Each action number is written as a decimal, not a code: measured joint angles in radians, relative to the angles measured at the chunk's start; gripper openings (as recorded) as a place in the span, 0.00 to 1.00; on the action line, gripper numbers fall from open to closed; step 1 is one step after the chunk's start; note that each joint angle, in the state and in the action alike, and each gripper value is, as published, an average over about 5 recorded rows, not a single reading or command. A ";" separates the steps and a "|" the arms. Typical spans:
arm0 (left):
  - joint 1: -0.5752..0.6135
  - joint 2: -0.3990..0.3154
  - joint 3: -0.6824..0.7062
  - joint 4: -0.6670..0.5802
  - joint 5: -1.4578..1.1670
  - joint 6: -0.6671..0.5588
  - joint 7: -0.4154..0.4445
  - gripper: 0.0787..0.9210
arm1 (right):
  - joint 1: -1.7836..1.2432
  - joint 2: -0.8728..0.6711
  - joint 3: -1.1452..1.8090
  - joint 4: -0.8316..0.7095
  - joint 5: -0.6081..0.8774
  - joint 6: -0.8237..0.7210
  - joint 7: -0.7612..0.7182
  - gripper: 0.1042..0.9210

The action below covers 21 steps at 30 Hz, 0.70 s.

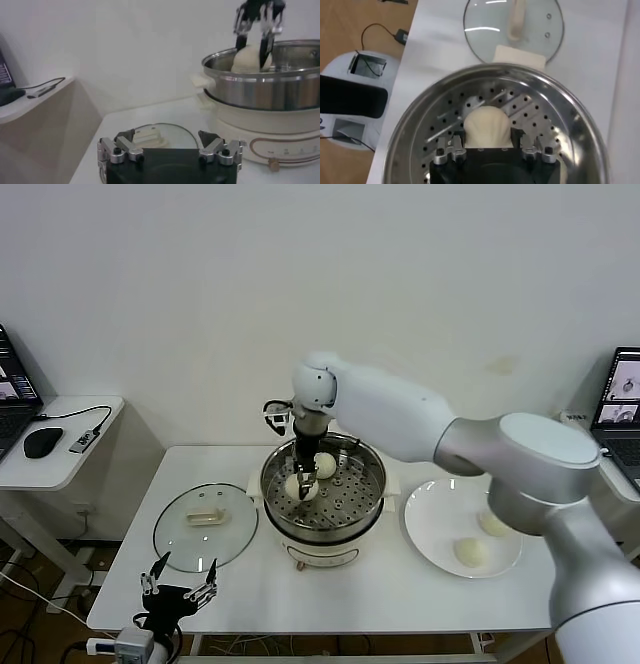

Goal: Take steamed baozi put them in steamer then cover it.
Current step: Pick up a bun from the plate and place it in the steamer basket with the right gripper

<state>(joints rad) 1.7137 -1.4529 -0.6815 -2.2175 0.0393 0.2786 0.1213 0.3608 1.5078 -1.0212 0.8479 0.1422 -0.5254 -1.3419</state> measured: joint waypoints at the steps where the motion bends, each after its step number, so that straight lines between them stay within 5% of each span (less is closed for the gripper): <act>1: 0.001 0.000 0.001 0.000 0.000 0.000 0.000 0.88 | -0.008 0.006 0.006 -0.008 -0.008 0.002 0.000 0.56; 21: 0.017 -0.008 0.012 -0.010 0.005 -0.003 -0.003 0.88 | -0.075 0.044 0.106 -0.078 -0.116 0.012 0.015 0.56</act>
<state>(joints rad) 1.7310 -1.4606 -0.6691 -2.2272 0.0441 0.2757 0.1178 0.2855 1.5521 -0.9149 0.7700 0.0266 -0.5129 -1.3269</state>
